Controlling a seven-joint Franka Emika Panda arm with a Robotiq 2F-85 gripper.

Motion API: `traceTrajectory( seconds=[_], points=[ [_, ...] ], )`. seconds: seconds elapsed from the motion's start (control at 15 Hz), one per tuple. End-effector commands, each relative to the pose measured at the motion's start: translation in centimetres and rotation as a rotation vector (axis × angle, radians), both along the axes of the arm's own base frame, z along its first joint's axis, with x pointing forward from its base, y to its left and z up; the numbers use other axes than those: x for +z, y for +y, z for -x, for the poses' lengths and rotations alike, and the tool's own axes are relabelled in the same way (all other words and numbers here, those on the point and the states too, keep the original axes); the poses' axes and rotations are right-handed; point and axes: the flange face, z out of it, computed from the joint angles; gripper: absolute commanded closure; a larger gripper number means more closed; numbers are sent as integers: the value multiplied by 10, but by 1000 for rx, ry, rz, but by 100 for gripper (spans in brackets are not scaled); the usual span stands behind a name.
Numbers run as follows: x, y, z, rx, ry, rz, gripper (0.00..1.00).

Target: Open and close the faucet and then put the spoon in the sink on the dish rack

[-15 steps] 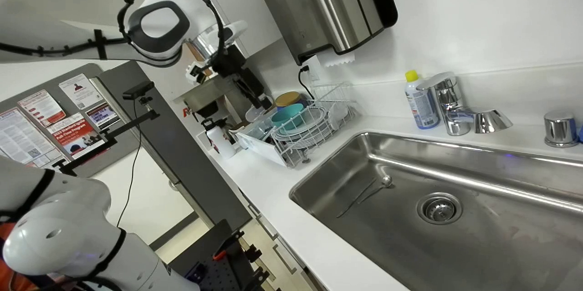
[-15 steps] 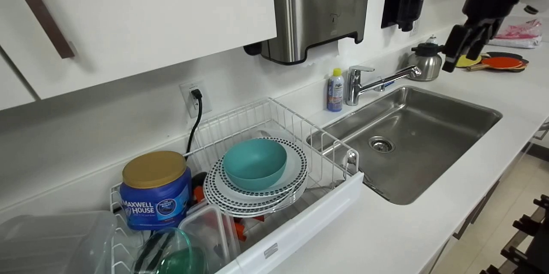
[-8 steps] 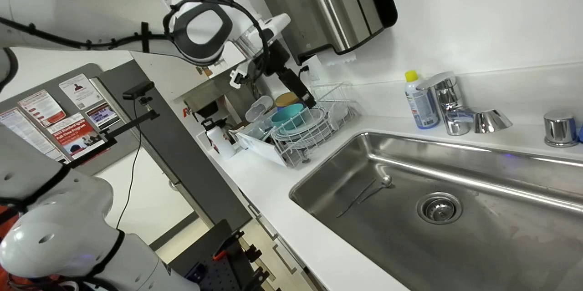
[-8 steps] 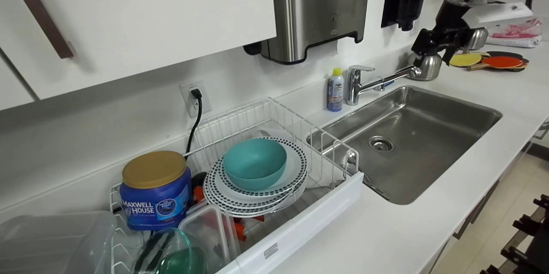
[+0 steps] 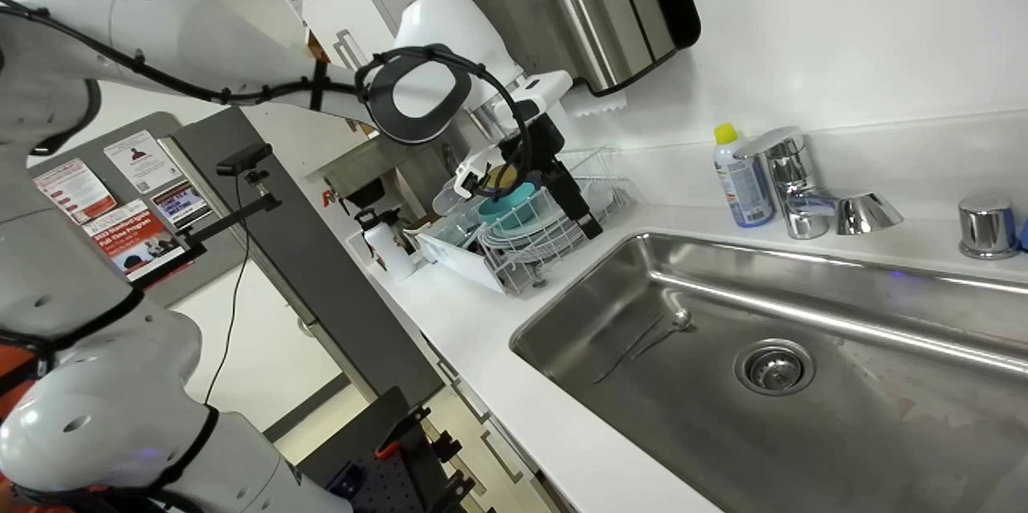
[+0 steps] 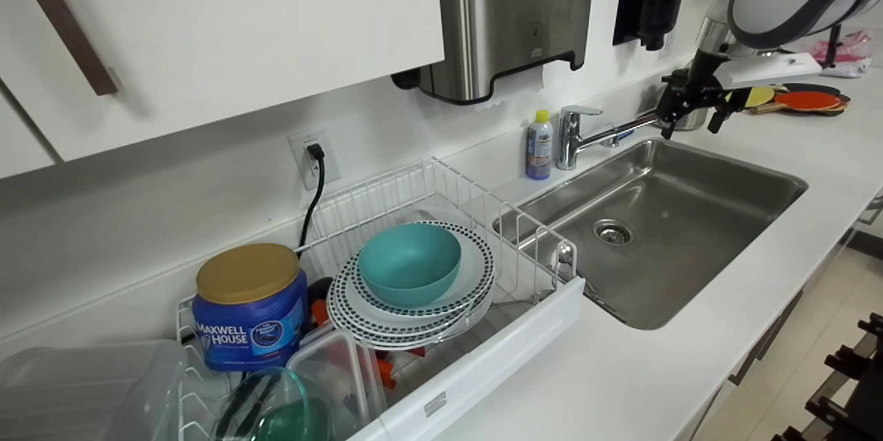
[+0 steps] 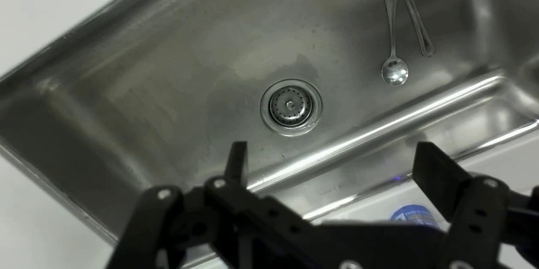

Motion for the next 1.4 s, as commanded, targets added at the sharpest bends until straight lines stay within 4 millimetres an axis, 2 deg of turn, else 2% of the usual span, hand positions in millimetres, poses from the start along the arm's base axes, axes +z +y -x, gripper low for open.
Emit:
traceTrajectory(
  seconds=[0.0, 0.13, 0.67, 1.33],
  points=[
    [2, 0, -1, -1, -3, 0, 0],
    [3, -6, -9, -35, -1, -59, 0],
    [-28, -53, -35, -399, -5, -411, 0],
    [-116, -107, -46, -755, -10, -764, 0]
  ],
)
